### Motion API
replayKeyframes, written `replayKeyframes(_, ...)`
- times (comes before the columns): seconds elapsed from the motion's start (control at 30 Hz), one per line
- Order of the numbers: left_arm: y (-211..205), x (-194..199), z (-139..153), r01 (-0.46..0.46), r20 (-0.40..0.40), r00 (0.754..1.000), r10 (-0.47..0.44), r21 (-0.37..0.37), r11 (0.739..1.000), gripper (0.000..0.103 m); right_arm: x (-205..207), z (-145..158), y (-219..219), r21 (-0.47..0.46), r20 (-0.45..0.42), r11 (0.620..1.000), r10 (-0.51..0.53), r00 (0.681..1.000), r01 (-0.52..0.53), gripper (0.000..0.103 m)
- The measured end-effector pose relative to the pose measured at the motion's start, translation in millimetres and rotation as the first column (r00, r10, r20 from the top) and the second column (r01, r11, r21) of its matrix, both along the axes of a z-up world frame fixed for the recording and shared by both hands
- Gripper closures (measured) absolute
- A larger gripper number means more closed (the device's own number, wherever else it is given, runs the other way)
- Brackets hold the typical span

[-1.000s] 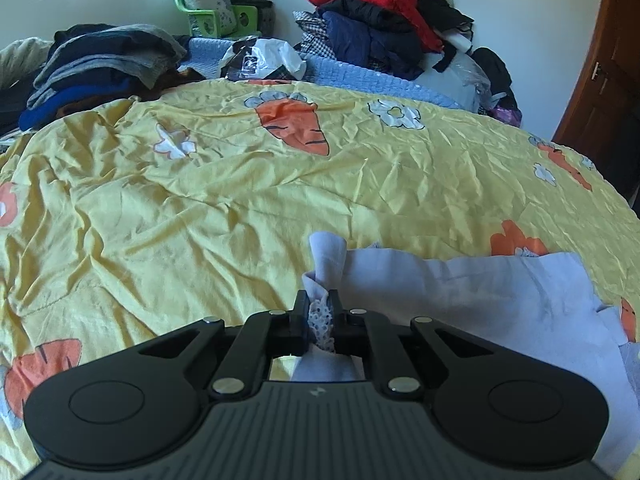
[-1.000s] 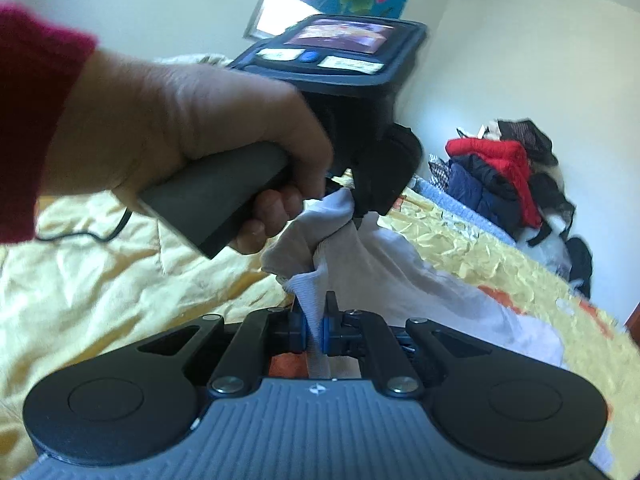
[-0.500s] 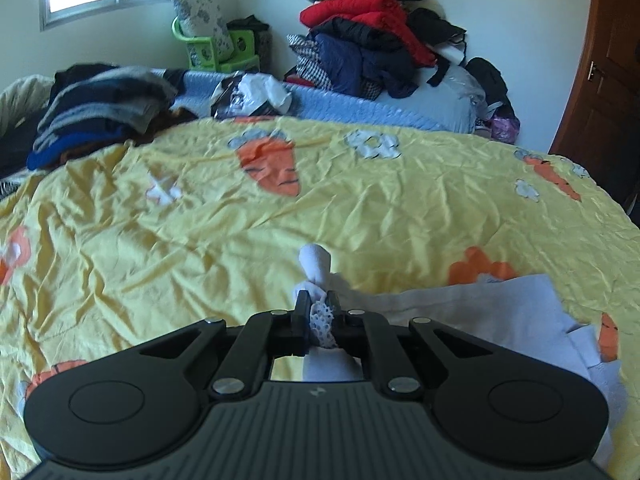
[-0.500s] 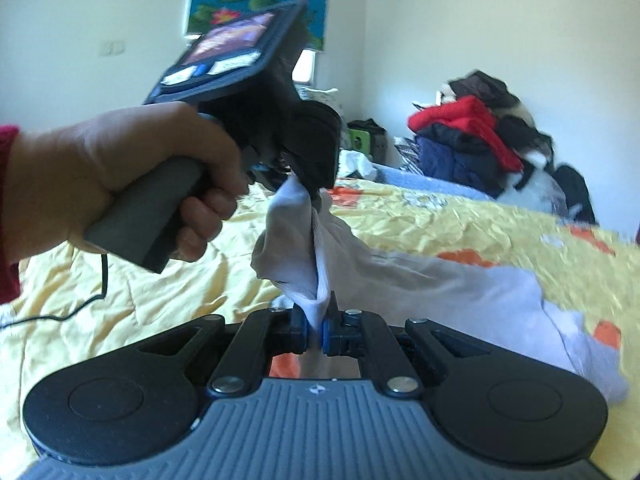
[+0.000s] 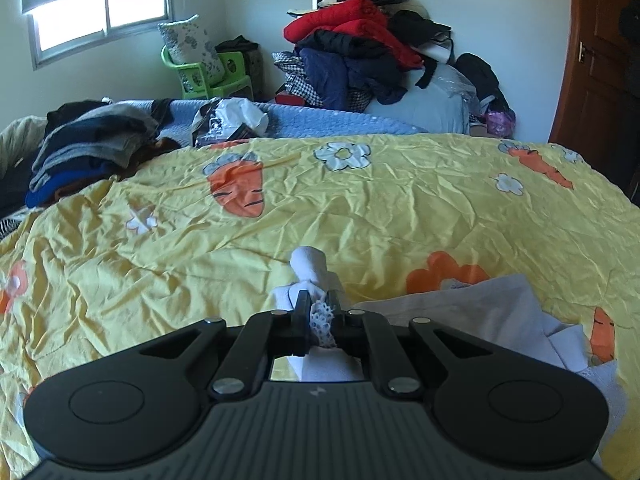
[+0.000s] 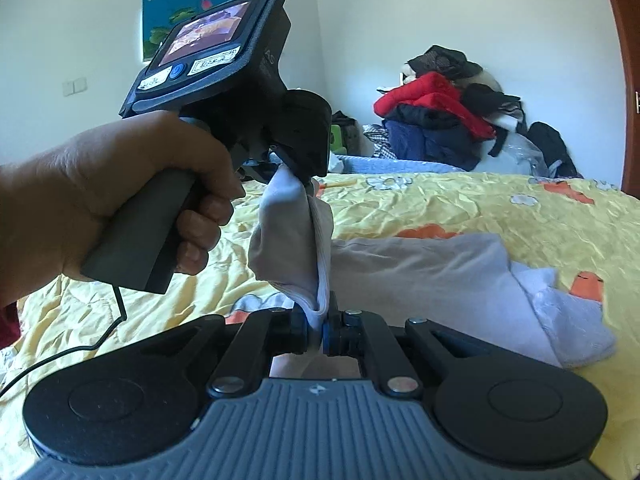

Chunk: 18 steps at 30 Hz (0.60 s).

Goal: Fold small clothes
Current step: 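Lift the held edge with both grippers and fold it over the sweater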

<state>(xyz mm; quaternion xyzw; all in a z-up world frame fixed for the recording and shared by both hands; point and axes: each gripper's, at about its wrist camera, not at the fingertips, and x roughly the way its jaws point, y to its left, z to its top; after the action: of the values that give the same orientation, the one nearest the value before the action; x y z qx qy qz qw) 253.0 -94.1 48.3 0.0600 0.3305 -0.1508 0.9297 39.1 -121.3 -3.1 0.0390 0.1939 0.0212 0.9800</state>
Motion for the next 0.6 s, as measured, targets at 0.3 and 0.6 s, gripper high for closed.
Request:
replayKeyframes(0.3,-27.8,-9.9,2.6,0.032,0.013,0.999,-0.032,0.018,0.999,0.096,-4.8,-0.6,-22.3,0.028,0.007,0.999,-0.038,0.999,0.038,0.096)
replayKeyframes(0.6,-52.3,-14.6,2.3,0.064,0.02,0.998,-0.064,0.028,0.998,0.096,-8.3,-3.2,-41.0,0.05,0.009,0.996,-0.071,0.997,0.071,0.095)
